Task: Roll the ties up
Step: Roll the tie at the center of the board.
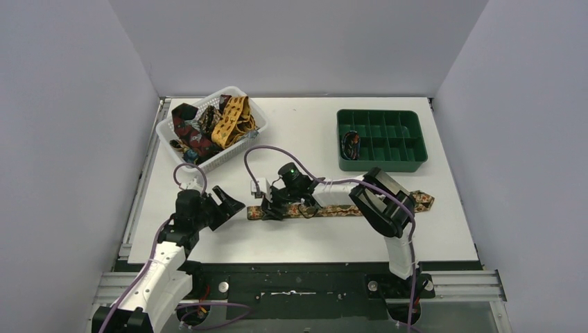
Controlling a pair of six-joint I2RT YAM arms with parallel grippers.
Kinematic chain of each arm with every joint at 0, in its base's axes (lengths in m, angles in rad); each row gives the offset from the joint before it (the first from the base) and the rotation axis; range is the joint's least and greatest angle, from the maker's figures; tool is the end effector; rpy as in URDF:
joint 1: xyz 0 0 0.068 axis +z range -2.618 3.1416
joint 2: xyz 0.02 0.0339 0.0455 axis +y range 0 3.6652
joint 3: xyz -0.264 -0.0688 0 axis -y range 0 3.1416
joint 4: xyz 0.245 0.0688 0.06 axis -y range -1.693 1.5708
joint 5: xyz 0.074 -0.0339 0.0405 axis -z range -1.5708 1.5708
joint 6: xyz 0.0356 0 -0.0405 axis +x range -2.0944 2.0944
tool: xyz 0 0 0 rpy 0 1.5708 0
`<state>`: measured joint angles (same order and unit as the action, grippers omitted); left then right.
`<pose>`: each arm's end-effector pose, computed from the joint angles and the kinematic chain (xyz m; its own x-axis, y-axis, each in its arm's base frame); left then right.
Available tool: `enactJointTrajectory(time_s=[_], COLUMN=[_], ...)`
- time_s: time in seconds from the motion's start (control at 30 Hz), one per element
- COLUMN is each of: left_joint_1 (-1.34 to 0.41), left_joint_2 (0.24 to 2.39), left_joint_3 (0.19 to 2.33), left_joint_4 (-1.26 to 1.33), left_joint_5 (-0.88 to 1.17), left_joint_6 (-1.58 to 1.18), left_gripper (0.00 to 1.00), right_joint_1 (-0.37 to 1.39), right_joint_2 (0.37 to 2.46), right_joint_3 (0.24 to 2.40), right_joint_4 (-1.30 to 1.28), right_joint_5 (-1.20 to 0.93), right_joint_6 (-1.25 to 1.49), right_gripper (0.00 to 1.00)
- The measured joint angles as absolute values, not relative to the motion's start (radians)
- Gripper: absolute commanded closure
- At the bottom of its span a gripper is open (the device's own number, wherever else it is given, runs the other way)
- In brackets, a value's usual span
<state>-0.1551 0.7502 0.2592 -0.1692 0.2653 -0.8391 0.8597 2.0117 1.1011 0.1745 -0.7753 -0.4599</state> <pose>0.1535 -0.0334 0.1644 -0.6680 -0.6223 -0.4081 -0.2145 0.6861 -0.6951 0.2448 0.3223 0.1288 -0.0022 -0.4883 -0.8727 -0.9828 -0.1602 0.0922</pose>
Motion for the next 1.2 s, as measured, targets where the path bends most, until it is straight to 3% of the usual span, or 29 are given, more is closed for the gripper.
enactJointTrajectory(time_s=[0.07, 0.13, 0.2, 0.43, 0.5, 0.57, 0.67, 0.77, 0.97, 1.1, 1.2], left_joint_1=[-0.155, -0.155, -0.154, -0.151, -0.146, -0.141, -0.132, -0.126, -0.120, -0.118, -0.117], left_joint_2=[0.750, 0.747, 0.737, 0.695, 0.686, 0.675, 0.650, 0.626, 0.620, 0.617, 0.616], left_joint_3=[0.258, 0.257, 0.253, 0.243, 0.241, 0.240, 0.236, 0.213, 0.169, 0.169, 0.169], left_joint_4=[-0.168, -0.168, -0.168, -0.167, -0.167, -0.168, -0.165, -0.149, -0.148, -0.150, -0.147], left_joint_5=[0.270, 0.270, 0.270, 0.265, 0.262, 0.261, 0.261, 0.264, 0.266, 0.267, 0.276], left_joint_6=[-0.839, -0.845, -0.852, -0.862, -0.865, -0.870, -0.880, -0.891, -0.937, -0.938, -0.935], left_gripper=[0.28, 0.28, 0.27, 0.16, 0.13, 0.11, 0.09, 0.07, 0.03, 0.09, 0.20], right_joint_1=[0.873, 0.884, 0.890, 0.891, 0.891, 0.890, 0.849, 0.755, 0.706, 0.768, 0.814], right_joint_2=[2.008, 2.003, 1.998, 1.847, 1.762, 1.662, 1.500, 1.382, 1.419, 1.476, 1.534], right_joint_3=[1.099, 1.095, 1.095, 1.018, 0.995, 0.988, 0.978, 0.954, 0.891, 0.776, 0.784], right_joint_4=[0.171, 0.165, 0.154, 0.146, 0.157, 0.155, 0.155, 0.156, 0.152, 0.167, 0.163], right_joint_5=[-0.777, -0.779, -0.776, -0.646, -0.540, -0.380, -0.219, -0.210, -0.247, -0.259, -0.272], right_joint_6=[-0.460, -0.461, -0.457, -0.400, -0.353, -0.276, -0.103, 0.075, 0.434, 0.641, 0.708], right_gripper=[0.50, 0.34, 0.25, 0.13, 0.10, 0.00, 0.00, 0.05, 0.21, 0.36, 0.49])
